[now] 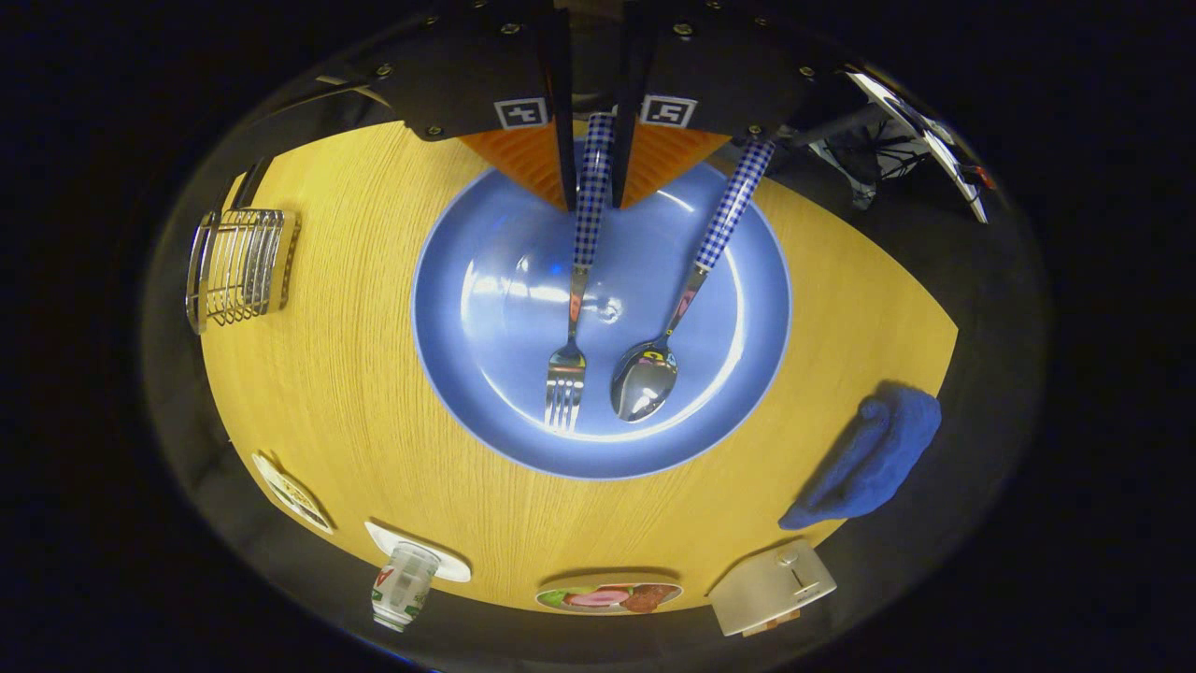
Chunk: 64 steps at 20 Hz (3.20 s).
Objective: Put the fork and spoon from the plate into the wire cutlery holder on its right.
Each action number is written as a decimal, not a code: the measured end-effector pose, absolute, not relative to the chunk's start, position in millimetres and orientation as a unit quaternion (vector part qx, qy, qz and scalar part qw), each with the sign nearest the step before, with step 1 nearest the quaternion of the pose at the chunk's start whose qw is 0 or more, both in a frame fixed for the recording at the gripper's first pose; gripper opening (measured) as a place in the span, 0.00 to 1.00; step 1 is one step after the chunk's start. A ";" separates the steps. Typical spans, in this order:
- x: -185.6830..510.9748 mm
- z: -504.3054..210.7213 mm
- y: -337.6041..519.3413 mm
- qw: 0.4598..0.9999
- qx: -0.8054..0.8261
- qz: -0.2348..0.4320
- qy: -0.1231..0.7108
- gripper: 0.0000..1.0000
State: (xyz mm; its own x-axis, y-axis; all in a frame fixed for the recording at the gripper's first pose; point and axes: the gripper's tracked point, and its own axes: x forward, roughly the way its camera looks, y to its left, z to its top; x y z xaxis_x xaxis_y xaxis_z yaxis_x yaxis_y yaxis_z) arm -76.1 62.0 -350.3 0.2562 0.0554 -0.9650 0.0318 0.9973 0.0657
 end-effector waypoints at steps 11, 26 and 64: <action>-81.7 -298.8 20.7 0.763 0.011 0.042 0.645 0.08; -148.0 -204.8 -95.5 0.758 0.016 0.023 0.652 0.08; -177.1 -234.6 -238.7 0.517 -0.044 0.057 0.853 0.07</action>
